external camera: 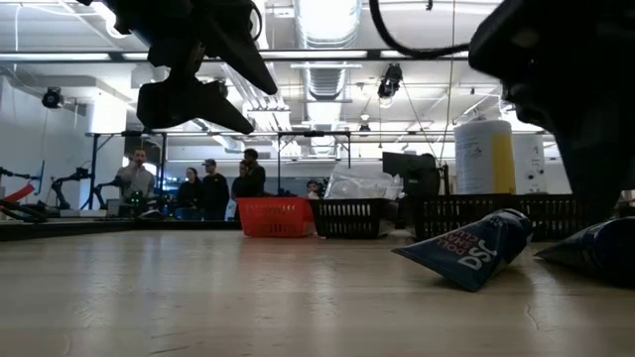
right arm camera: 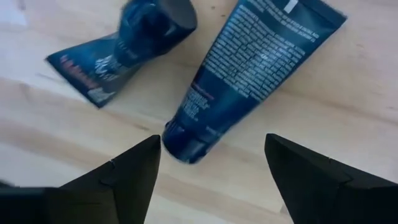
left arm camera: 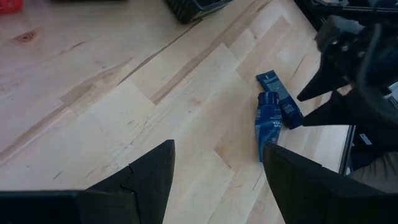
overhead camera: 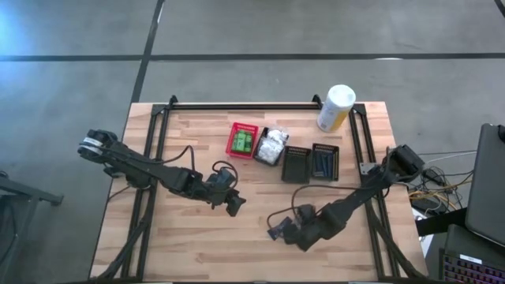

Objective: Pick & Place Travel size toiletries
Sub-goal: Put the shave cream into the middle black bin

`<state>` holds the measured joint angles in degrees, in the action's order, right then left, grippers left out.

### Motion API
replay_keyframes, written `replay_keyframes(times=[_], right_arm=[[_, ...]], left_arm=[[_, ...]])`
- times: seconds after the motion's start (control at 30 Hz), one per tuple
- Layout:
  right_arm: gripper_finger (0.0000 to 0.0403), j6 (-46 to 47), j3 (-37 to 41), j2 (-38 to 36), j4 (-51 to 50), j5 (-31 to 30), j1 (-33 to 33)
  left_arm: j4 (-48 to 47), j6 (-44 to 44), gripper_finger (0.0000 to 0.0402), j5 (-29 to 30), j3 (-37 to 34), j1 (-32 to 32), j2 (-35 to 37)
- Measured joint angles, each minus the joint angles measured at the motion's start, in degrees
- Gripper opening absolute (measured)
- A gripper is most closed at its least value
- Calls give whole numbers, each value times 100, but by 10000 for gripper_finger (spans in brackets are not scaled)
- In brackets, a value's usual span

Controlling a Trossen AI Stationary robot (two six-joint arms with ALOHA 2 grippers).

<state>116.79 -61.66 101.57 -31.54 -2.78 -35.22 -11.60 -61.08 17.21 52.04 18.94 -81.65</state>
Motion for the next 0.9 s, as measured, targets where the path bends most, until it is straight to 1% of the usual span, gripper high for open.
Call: replay_keyframes(times=[0.13,0.27,0.43,0.63,0.77,0.83,0.9], right_arm=[[287,147,-65,181,7,-15,6],[272,187,-88,306,5,-23,65],[229,348,-80,398,15,-28,79],[164,412,-67,393,-7,33,59],[122,325,-95,314,-70,-23,20],[114,255,-210,247,-279,-132,-7],[114,214,-395,167,-712,-256,-15]], left_arm=[[0,93,245,0,-1,-2,0],[1,293,245,-4,-1,2,0],[0,561,245,-4,-1,2,2],[-8,844,245,-3,-15,2,2],[2,861,245,-4,-67,2,2],[-18,855,245,-8,-88,2,2],[4,851,245,-31,-88,2,2]])
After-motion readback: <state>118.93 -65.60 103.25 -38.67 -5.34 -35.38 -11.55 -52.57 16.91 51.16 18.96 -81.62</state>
